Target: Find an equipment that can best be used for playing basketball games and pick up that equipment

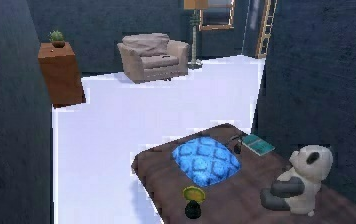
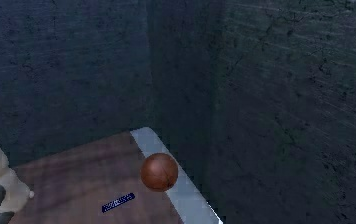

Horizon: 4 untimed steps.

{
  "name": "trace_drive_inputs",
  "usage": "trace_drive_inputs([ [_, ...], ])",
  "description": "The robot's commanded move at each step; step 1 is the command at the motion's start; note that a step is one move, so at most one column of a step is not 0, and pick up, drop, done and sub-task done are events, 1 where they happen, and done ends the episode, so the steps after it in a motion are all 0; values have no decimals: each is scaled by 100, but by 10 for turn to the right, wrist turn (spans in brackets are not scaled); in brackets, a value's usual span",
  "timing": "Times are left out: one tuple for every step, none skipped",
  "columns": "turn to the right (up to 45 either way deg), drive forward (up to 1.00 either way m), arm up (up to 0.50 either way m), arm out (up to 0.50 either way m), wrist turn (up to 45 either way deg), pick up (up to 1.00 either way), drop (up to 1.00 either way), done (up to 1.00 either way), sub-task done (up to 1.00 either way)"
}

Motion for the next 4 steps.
trace_drive_inputs([
  [0,0,2,0,0,0,0,0,0],
  [0,0,0,46,0,0,0,0,0],
  [0,0,0,0,450,0,0,0,0],
  [0,0,0,0,450,0,0,0,0],
])
